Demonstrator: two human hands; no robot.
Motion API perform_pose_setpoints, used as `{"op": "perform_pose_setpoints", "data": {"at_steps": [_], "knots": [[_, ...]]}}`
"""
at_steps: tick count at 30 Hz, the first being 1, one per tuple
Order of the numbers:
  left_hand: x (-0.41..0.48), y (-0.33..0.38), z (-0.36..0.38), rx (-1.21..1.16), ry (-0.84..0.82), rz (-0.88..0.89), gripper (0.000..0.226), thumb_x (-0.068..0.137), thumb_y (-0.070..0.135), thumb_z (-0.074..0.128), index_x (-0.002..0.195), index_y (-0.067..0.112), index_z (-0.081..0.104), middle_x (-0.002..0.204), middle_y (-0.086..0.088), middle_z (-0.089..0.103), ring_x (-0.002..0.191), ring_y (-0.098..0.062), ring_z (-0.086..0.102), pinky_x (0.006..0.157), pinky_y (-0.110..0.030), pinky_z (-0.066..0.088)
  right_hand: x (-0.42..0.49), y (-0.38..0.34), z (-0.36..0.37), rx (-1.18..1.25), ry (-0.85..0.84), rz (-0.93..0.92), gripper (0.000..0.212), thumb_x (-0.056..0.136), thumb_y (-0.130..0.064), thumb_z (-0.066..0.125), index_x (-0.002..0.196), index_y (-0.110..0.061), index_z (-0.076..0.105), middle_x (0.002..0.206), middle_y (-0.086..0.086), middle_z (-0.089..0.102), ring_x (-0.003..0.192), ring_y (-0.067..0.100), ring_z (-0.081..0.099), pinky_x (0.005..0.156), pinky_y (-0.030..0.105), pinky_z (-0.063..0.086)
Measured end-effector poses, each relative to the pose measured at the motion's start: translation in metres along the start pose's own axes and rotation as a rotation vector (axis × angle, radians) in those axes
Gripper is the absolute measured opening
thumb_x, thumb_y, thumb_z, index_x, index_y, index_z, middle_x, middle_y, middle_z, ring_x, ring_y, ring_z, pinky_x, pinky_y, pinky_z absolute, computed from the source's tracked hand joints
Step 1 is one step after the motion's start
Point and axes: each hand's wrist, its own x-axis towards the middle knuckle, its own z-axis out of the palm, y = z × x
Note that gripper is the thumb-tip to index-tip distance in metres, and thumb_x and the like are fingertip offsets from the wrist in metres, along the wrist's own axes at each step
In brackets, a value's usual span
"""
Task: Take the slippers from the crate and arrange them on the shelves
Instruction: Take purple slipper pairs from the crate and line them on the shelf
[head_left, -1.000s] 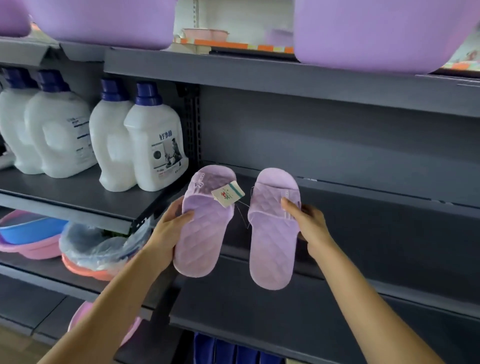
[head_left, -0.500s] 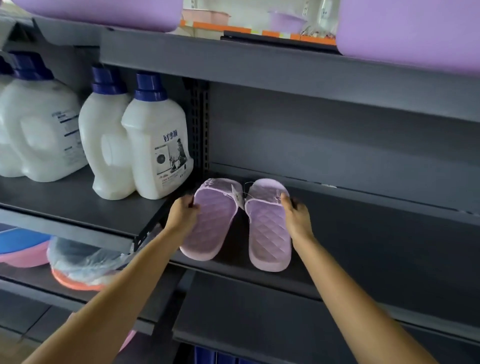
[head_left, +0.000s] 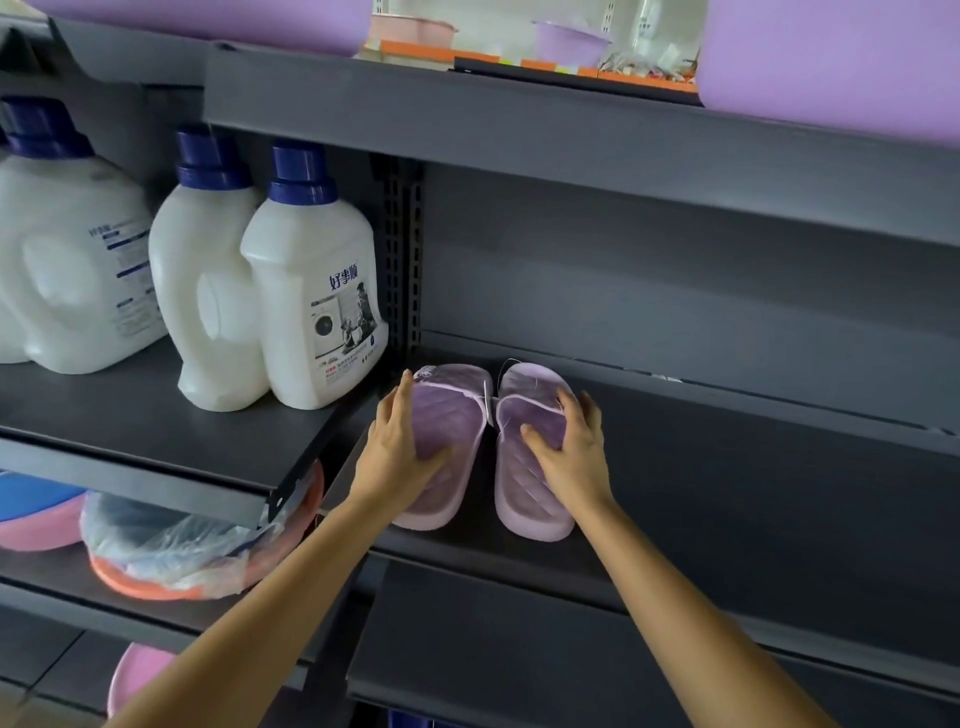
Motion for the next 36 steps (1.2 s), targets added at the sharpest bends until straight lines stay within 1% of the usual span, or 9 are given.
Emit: {"op": "perform_pose_setpoints", "data": {"at_steps": [7,15,18,21,25,28,30,33,36], "knots": [[0.024,0.003,0.005,-0.010,0.034,-0.051,0.096,0.079,0.024,0.072,0.150,0.018,0.007,0.150,-0.009,0.023,0.133,-0.030,0.032,0.097,-0.043,0.039,0.013,-0.005,0.008,-0.047,0.009,0.055,0.059,0.087,-0.024,0.060,0.140,-0.013,0.036,0.147,0.013,0.026,0.130,0.032,0.034,0.098,0.036,0.040],[0.022,0.011,0.006,-0.038,0.066,-0.071,0.085,0.083,0.016,0.066,0.149,0.019,0.013,0.147,-0.011,0.028,0.129,-0.030,0.037,0.094,-0.037,0.039,0.009,-0.007,-0.001,-0.039,-0.028,0.046,0.062,0.087,-0.024,0.060,0.141,-0.012,0.033,0.147,0.014,0.027,0.132,0.033,0.034,0.101,0.046,0.040],[0.000,0.011,0.000,-0.028,0.079,-0.045,0.078,0.084,0.011,0.064,0.148,0.017,0.018,0.144,-0.011,0.032,0.128,-0.027,0.039,0.094,-0.032,0.037,-0.001,-0.002,-0.013,-0.094,-0.055,-0.040,0.066,0.086,-0.024,0.062,0.143,-0.011,0.031,0.147,0.015,0.028,0.132,0.033,0.034,0.102,0.046,0.040],[-0.029,0.013,-0.009,0.053,0.109,-0.057,0.074,0.085,0.014,0.063,0.147,0.015,0.023,0.145,-0.010,0.034,0.123,-0.026,0.044,0.096,-0.033,0.038,-0.015,0.002,-0.026,-0.124,-0.102,-0.152,0.066,0.084,-0.023,0.064,0.141,-0.008,0.034,0.145,0.016,0.033,0.130,0.033,0.037,0.103,0.045,0.039],[-0.080,0.020,-0.019,0.154,0.188,-0.119,0.069,0.086,0.021,0.063,0.145,0.013,0.028,0.145,-0.009,0.036,0.130,-0.024,0.037,0.103,-0.033,0.033,-0.040,0.001,-0.043,-0.134,-0.209,-0.262,0.063,0.086,-0.024,0.063,0.141,-0.010,0.035,0.148,0.015,0.030,0.133,0.031,0.034,0.105,0.045,0.036],[-0.130,0.029,-0.020,0.195,0.235,-0.148,0.064,0.086,0.018,0.063,0.143,0.011,0.033,0.140,-0.013,0.040,0.128,-0.028,0.040,0.105,-0.041,0.035,-0.064,0.001,-0.054,-0.123,-0.288,-0.368,0.059,0.087,-0.024,0.061,0.140,-0.011,0.037,0.150,0.013,0.027,0.135,0.031,0.032,0.106,0.045,0.034],[-0.167,0.037,-0.018,0.230,0.263,-0.196,0.060,0.086,0.020,0.063,0.140,0.009,0.037,0.139,-0.014,0.043,0.127,-0.032,0.041,0.104,-0.043,0.036,-0.082,0.001,-0.062,-0.123,-0.357,-0.422,0.057,0.089,-0.026,0.059,0.140,-0.014,0.037,0.151,0.010,0.026,0.136,0.028,0.031,0.106,0.044,0.031],[-0.226,0.048,-0.014,0.315,0.277,-0.277,0.065,0.079,0.035,0.053,0.138,0.010,0.041,0.140,-0.014,0.043,0.126,-0.034,0.042,0.104,-0.045,0.035,-0.112,0.003,-0.074,-0.150,-0.419,-0.575,0.056,0.088,-0.027,0.059,0.139,-0.015,0.039,0.149,0.009,0.030,0.135,0.028,0.032,0.103,0.044,0.033],[-0.284,0.054,-0.015,0.386,0.310,-0.371,0.058,0.084,0.030,0.060,0.137,0.013,0.043,0.141,-0.011,0.042,0.126,-0.033,0.041,0.105,-0.044,0.032,-0.146,0.005,-0.084,-0.180,-0.451,-0.723,0.055,0.086,-0.025,0.061,0.136,-0.011,0.044,0.146,0.016,0.035,0.133,0.033,0.035,0.101,0.048,0.035]]}}
